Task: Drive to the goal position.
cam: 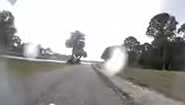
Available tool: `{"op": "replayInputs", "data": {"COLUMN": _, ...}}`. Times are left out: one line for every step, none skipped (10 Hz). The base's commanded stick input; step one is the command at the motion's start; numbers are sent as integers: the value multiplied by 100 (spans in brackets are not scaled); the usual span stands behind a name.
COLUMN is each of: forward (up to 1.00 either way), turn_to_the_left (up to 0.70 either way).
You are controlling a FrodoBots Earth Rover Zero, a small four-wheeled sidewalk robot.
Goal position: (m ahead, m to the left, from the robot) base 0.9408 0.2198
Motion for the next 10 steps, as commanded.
{"op": "replayInputs", "data": {"forward": 100, "turn_to_the_left": 0}}
{"op": "replayInputs", "data": {"forward": 100, "turn_to_the_left": 0}}
{"op": "replayInputs", "data": {"forward": 100, "turn_to_the_left": 0}}
{"op": "replayInputs", "data": {"forward": 100, "turn_to_the_left": 0}}
{"op": "replayInputs", "data": {"forward": 100, "turn_to_the_left": 0}}
{"op": "replayInputs", "data": {"forward": 100, "turn_to_the_left": 0}}
{"op": "replayInputs", "data": {"forward": 100, "turn_to_the_left": 0}}
{"op": "replayInputs", "data": {"forward": 100, "turn_to_the_left": 0}}
{"op": "replayInputs", "data": {"forward": 100, "turn_to_the_left": 0}}
{"op": "replayInputs", "data": {"forward": 100, "turn_to_the_left": 0}}
